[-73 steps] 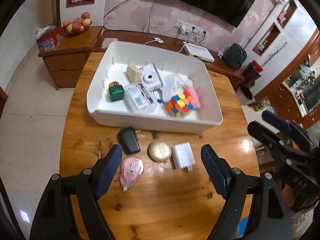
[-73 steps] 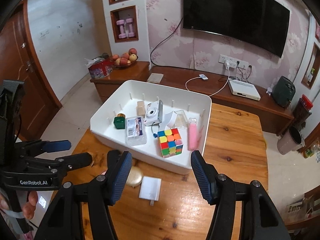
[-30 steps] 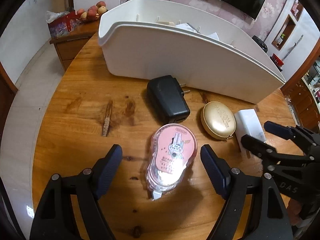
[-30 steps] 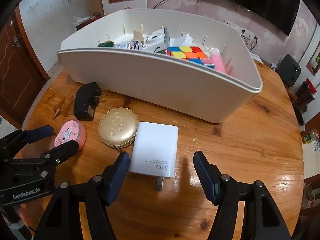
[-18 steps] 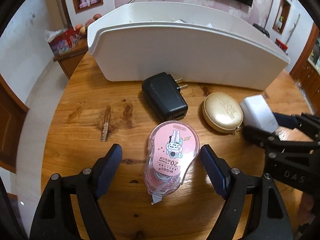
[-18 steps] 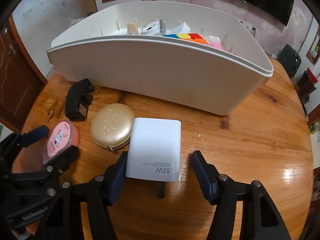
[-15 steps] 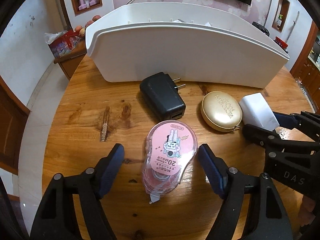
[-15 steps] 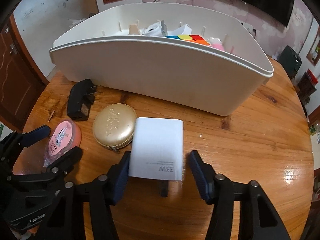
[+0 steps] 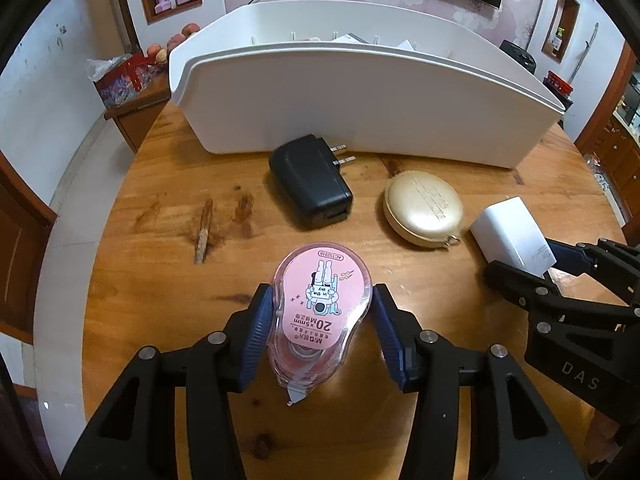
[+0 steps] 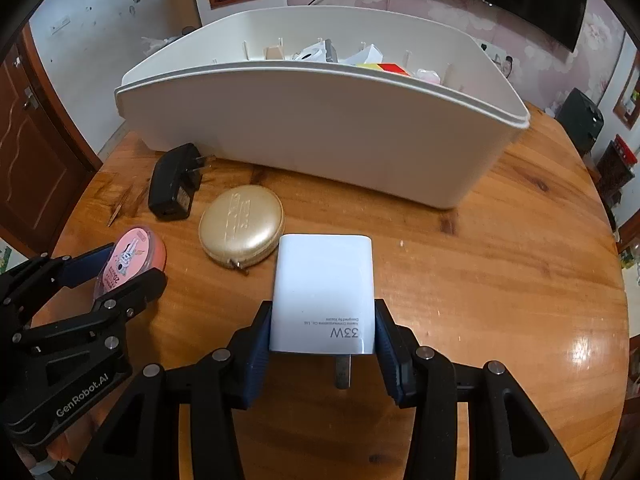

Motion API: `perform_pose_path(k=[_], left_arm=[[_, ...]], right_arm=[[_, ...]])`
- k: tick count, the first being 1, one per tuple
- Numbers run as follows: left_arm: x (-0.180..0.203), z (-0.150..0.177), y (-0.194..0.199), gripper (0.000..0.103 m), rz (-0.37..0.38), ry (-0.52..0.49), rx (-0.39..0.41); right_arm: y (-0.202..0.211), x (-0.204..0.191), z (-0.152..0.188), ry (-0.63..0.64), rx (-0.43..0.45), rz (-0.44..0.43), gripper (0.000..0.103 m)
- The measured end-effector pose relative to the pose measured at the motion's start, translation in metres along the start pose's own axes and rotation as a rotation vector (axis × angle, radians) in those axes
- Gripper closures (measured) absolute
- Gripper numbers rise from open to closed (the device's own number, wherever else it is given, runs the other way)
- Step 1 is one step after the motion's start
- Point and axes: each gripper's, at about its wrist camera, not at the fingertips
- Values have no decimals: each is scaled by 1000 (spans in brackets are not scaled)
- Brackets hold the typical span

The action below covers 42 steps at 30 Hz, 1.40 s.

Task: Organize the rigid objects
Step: 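Grasp the white charger with the right tool while the left tool grasps the pink tape dispenser, then carry the charger and tape dispenser into the white bin and release both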

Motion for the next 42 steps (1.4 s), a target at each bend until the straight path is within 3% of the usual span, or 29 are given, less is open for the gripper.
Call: perform_pose_path(k=[8,16,21,29,36,42], left_arm=[[2,-9,35,50,40,22,42],[-7,-61,93,50,115,28,92],[-9,-105,134,50,85,-21,147],[-16,-181,183,50,4,-62,249],[-30,-233,143,50,37,1,199],[-36,-250,69,50,76,62,106]], right_arm=[[29,10,8,-33,33,-27,56],[86,12,-2,2,122,-29,56],[137,24,-38,5,182,-34,56],[225,41,-127,-1,341,15,56],[238,52,-201,-74,369,34,56],[172,50,-234,-88,265,56,56]])
Point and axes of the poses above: each gripper's, at about its wrist camera, not at the fingertips, and y roughly against the way its jaws point, x to its right, z to its underside, and after that the axes turned 5 degrees about -y, right-handed
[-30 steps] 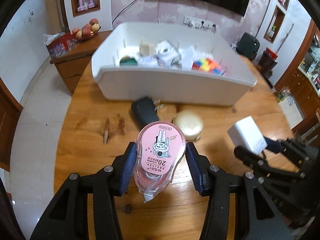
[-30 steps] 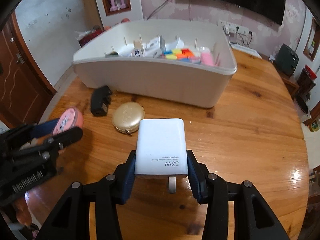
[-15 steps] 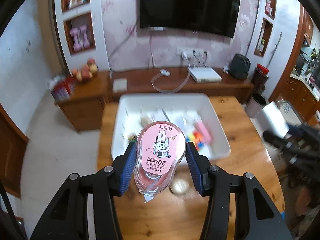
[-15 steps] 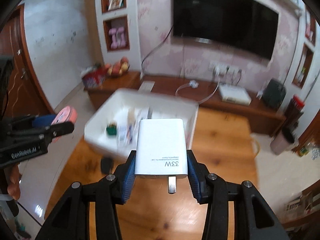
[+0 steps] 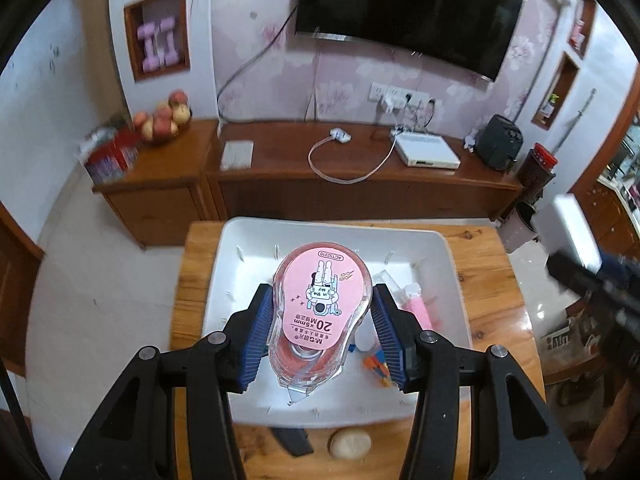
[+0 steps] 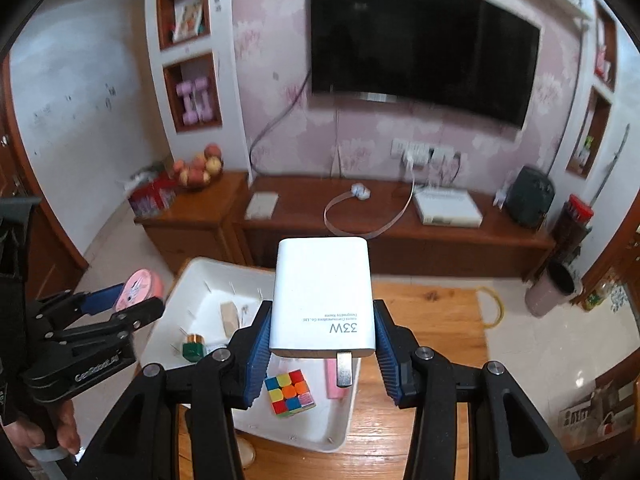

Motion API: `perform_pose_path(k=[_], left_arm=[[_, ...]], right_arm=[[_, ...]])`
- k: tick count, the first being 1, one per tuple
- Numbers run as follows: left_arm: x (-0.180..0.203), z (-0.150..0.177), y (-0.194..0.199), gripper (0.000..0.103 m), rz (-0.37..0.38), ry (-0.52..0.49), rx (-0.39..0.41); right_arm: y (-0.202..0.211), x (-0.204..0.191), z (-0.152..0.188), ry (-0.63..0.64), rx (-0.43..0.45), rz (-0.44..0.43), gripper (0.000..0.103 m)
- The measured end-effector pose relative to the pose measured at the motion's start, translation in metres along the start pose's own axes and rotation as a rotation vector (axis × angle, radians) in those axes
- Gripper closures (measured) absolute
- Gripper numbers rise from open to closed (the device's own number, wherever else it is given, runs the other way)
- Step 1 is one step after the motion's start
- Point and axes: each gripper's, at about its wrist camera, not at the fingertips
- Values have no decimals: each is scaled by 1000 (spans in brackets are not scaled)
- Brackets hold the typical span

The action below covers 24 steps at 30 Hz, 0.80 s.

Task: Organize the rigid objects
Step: 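Carry the charger and tape dispenser into the white bin and release both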

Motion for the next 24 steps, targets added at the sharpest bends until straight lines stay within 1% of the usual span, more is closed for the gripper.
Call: perform_pose_path(k=[3,6,8,11,14,17,20,22,24], left_arm=[[-6,3,-38,50,8,40,-53],[-12,9,-72,50,30,82,-119],[-13,16,-93,50,31,99,-157],[-12,24,-113,50,23,103,-199],[-12,30,-128,50,17,106,-231],[-15,32,-135,50,10,111,-245],[-20,34,-140,49,9,121,-255],[-22,37,-143,48,9,126,-276],[-24,39,-146,37,19,142,-297]], right_arm=[[-45,0,8,-30,-82,-1,56],[-95,1,20,-53,-184,-1,56],[-121,1,31,-56,-237,2,56],[-150,-2,47,-41,-294,27,56],[-169,-4,59,-31,-335,32,56],[-182,-5,66,-19,-365,37,56],[-187,-4,70,-18,-379,44,56],[-191,-3,71,-21,-383,44,56],[-188,-2,70,-21,-363,49,52]])
Point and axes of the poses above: each gripper's, at about its wrist camera, not at the fingertips, and y roughly against the way its jaws point, x to its right, z to its underside, and after that the axes turned 5 degrees about -y, right-handed
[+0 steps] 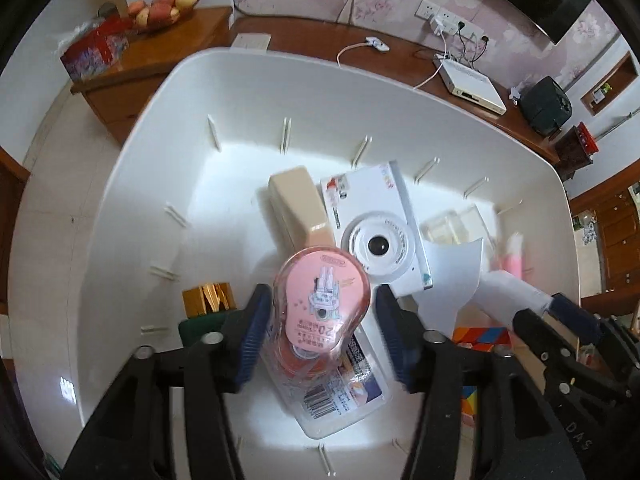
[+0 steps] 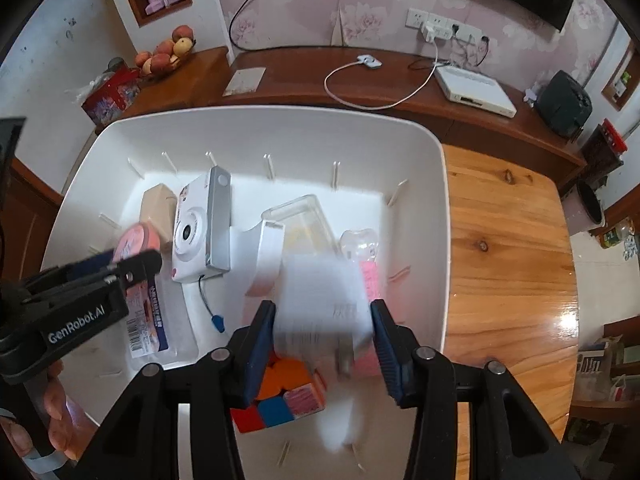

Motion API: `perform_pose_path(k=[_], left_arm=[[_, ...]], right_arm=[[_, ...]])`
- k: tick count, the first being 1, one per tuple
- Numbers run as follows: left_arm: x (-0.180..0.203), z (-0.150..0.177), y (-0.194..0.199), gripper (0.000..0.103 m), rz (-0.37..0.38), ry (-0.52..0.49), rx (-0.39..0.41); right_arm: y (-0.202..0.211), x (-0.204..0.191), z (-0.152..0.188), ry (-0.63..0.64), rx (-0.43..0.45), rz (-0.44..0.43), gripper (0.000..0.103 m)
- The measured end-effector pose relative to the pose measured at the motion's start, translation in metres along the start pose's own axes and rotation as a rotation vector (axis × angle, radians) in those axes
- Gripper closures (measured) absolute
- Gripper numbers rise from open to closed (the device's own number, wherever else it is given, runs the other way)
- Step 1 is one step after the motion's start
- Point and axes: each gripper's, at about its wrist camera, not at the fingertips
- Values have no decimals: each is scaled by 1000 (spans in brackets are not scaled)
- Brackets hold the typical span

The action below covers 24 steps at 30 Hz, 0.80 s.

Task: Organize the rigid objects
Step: 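Carry the charger and tape dispenser into the white bin and release both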

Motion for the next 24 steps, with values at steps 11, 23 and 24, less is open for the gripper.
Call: perform_pose_path(k=[11,23,24], left_arm=[[-4,10,32,24,47,35,32],[12,35,92,24,31,-42,126],[12,37,97,24,28,-46,131]], right_arm=[[40,-7,18,68,117,-1,51],[92,-13,53,114,183,-29,51],[98,-13,56,119,192,-27,51]])
Point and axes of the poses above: each gripper's, at about its wrist camera, not at the fingertips, and y roughly against the way its jaws point, x to its right, z to its underside, and after that the axes turned 5 degrees about -y, right-handed
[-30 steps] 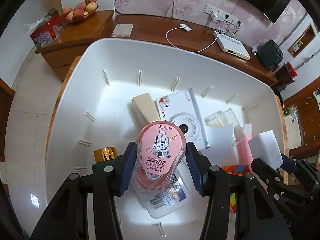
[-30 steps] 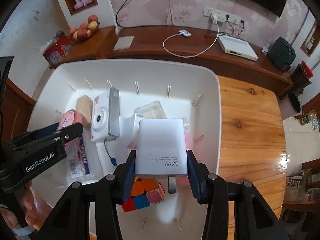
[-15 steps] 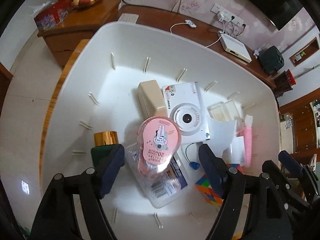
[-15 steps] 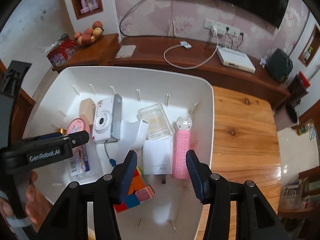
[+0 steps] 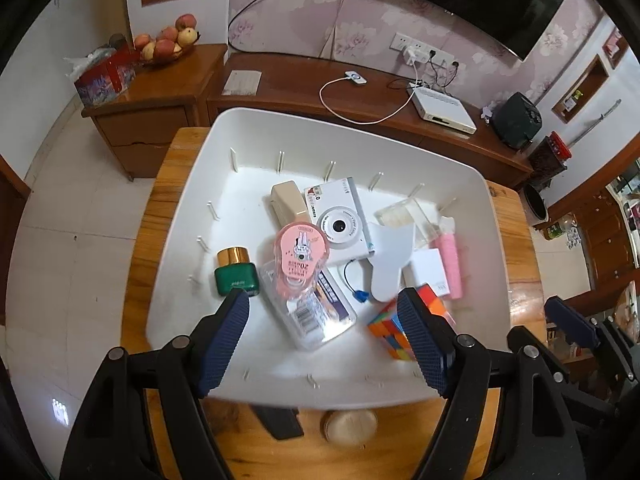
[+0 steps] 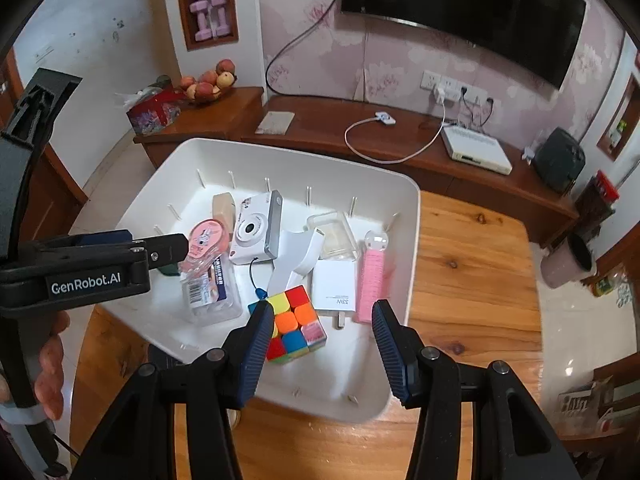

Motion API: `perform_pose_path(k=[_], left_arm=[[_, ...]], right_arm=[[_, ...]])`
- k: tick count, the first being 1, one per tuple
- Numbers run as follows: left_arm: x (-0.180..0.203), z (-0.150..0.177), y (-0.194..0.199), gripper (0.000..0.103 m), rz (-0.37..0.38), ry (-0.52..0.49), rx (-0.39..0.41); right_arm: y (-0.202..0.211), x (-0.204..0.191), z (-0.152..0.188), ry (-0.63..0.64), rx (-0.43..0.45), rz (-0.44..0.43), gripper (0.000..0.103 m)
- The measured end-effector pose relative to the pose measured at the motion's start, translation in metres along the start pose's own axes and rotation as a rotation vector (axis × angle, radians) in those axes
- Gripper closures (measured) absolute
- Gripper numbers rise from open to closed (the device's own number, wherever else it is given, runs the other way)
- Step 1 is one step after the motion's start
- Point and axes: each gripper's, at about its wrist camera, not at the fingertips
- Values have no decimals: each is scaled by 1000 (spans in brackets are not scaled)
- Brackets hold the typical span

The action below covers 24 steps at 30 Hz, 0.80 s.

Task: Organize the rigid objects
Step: 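Carry the charger and tape dispenser into the white bin and release both, then grasp the gold round compact with the right tool while the left tool grasps the black plug adapter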

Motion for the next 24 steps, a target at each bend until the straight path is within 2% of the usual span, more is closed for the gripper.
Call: perform_pose_path(k=[5,9,16,24], left_arm=[[6,9,28,24,-12,-21,39],[15,19,50,24,-15,-48,71],[30,41,78,24,-30,-115,115],[46,65,101,24,-20,-174,159]], right_arm=[[34,1,6,12,54,-3,51],[61,2,14,27,104,-4,43],[98,-1,35,60,173,-20,43],[120,-3,56,89,216,-44,43]])
Point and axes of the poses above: each gripper's, at about its wrist camera, not at the fingertips, and y roughly against the way its jaws point, x to its right, z to its underside, and after that the axes turned 5 degrees about -y, right-handed
